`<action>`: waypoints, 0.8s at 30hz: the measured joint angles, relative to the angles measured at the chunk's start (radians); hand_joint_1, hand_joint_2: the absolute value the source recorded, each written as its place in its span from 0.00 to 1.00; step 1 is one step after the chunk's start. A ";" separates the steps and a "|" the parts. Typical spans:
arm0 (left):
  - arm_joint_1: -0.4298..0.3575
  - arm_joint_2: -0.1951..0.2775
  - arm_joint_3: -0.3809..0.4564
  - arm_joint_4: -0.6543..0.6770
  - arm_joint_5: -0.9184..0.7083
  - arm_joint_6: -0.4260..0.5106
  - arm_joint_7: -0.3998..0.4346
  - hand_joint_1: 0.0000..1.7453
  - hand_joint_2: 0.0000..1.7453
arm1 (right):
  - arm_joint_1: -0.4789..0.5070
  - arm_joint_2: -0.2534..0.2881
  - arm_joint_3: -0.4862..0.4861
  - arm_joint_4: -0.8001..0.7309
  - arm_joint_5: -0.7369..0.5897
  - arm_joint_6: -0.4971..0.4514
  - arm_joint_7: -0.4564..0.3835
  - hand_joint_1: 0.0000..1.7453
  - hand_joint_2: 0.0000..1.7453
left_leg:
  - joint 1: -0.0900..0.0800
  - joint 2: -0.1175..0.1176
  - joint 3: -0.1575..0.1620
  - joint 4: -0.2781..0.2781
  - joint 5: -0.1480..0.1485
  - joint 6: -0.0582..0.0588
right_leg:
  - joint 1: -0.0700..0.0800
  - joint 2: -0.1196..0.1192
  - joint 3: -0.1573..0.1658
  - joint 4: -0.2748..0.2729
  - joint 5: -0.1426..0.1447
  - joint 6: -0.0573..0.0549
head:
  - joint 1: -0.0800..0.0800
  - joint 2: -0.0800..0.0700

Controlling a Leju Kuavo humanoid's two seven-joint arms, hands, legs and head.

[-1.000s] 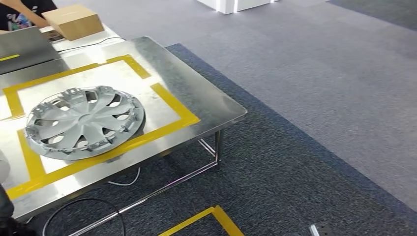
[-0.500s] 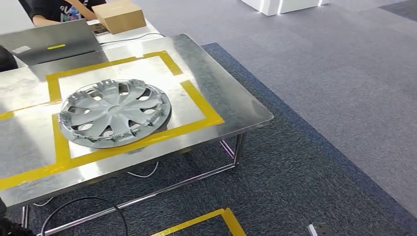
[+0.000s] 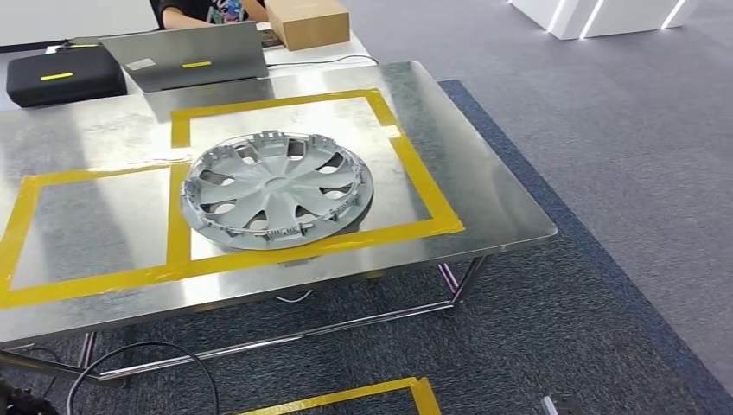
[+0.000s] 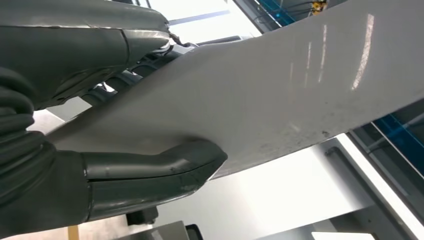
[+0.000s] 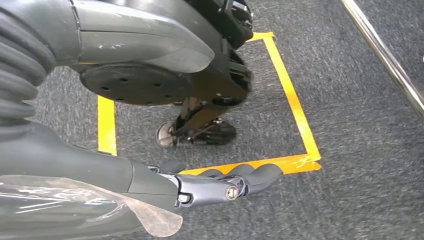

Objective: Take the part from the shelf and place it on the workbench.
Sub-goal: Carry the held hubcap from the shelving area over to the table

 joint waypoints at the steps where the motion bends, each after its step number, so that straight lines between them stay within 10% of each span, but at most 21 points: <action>1: 0.000 0.000 0.000 0.000 0.002 0.000 0.000 1.00 1.00 | 0.000 0.000 0.003 0.001 -0.003 0.000 -0.002 0.00 1.00 | 0.001 -0.012 -0.005 0.003 0.000 -0.005 | -0.001 0.014 0.011 -0.019 -0.001 -0.003 | 0.000 0.000; 4: 0.004 0.000 0.002 0.000 0.012 0.000 0.000 1.00 1.00 | -0.002 -0.002 0.009 0.002 -0.011 -0.001 -0.007 0.00 1.00 | 0.003 -0.027 -0.016 0.009 0.001 -0.021 | -0.001 -0.012 0.021 -0.026 -0.004 -0.018 | -0.001 0.000; 8: 0.001 0.000 0.003 0.000 0.016 0.000 0.000 1.00 1.00 | -0.002 -0.005 0.013 0.002 -0.019 -0.004 -0.013 0.00 1.00 | 0.002 0.073 -0.099 0.181 -0.086 -0.041 | -0.001 -0.069 0.031 -0.031 -0.008 -0.039 | -0.015 0.000; 10: 0.004 0.001 0.004 0.002 0.021 0.000 0.002 1.00 1.00 | -0.001 -0.005 0.016 0.002 -0.023 -0.005 -0.015 0.00 1.00 | 0.007 0.085 -0.151 0.279 -0.113 -0.045 | 0.001 -0.100 0.034 -0.031 -0.013 -0.041 | -0.015 0.000; 14: 0.006 0.002 0.013 0.002 0.033 0.000 0.008 1.00 1.00 | -0.004 -0.006 0.019 0.003 -0.027 -0.006 -0.017 0.00 1.00 | 0.001 0.129 -0.065 0.102 -0.004 -0.029 | 0.007 -0.152 0.052 -0.032 -0.028 -0.033 | -0.015 0.000; 18: 0.008 0.002 0.019 0.002 0.035 0.000 0.011 1.00 1.00 | -0.009 -0.006 0.021 0.002 -0.029 -0.007 -0.018 0.00 1.00 | -0.013 0.152 -0.021 0.011 0.005 -0.010 | 0.013 -0.197 0.068 -0.041 -0.040 -0.015 | -0.016 0.000; 21: 0.011 0.002 0.022 0.002 0.038 0.000 0.021 1.00 1.00 | -0.013 -0.006 0.024 0.001 -0.032 -0.011 -0.022 0.00 1.00 | -0.003 0.118 -0.008 -0.011 0.014 0.003 | 0.011 -0.161 0.067 -0.009 -0.071 -0.003 | -0.011 0.000; 24: 0.011 0.008 0.019 0.005 0.046 0.000 0.041 1.00 1.00 | -0.009 -0.008 0.028 0.001 -0.046 -0.014 -0.030 0.00 1.00 | -0.001 0.089 -0.005 -0.016 0.015 0.010 | 0.009 -0.083 -0.039 0.182 -0.149 0.000 | -0.002 0.000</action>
